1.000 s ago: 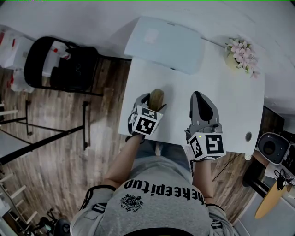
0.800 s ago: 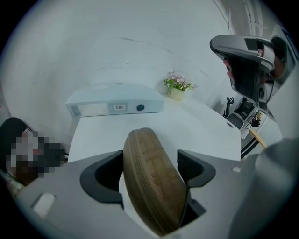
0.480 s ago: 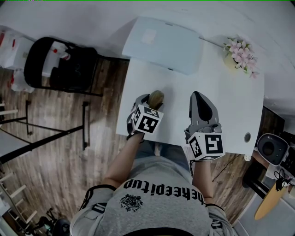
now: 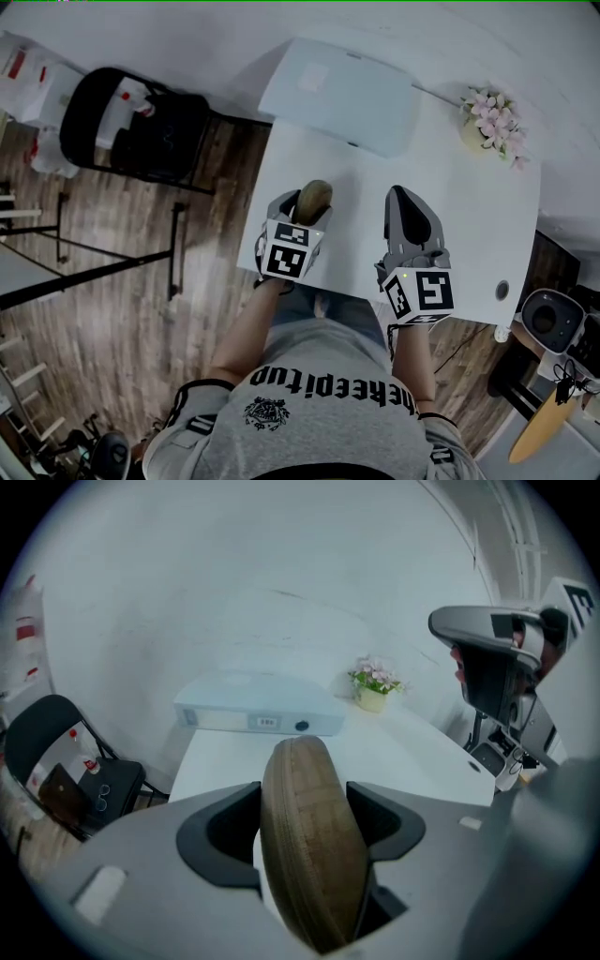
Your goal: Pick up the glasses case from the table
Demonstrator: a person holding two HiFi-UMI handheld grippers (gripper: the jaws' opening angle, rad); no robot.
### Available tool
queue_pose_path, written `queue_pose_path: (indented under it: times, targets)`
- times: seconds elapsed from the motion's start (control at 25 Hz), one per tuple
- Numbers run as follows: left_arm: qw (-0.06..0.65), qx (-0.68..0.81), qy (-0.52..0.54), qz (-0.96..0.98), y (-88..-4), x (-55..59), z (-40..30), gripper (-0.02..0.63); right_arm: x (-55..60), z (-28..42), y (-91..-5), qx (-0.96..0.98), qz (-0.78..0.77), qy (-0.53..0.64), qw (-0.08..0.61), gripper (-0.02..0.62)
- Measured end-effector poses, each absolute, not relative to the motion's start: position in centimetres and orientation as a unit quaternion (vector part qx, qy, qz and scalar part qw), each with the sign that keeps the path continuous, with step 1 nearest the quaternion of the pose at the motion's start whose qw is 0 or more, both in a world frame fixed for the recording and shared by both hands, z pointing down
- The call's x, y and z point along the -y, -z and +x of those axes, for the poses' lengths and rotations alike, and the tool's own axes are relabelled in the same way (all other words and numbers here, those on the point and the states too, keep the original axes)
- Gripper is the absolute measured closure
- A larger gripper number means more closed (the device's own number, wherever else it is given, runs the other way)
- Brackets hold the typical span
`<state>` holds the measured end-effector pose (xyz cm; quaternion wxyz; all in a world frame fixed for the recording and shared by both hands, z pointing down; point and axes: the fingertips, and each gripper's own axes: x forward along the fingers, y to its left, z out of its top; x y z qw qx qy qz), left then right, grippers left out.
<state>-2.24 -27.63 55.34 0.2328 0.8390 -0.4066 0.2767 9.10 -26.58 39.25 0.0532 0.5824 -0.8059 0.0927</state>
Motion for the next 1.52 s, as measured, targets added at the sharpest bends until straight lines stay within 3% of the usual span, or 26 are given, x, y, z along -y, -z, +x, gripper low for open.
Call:
queue_pose_path:
  times: [0.72, 1.52]
  targets:
    - [0.188, 0.507, -0.126, 0.832, -45.5, 26.6, -6.2, 0.302, 25.1, 7.1, -37.5, 0.844, 0.531, -0.064, 0.044, 0.592]
    - [0.109, 0.565, -0.032, 0.817, -37.7, 22.4, -9.2, 0.302, 22.3, 6.3, -35.1, 0.861, 0.506, -0.035, 0.026, 0.592]
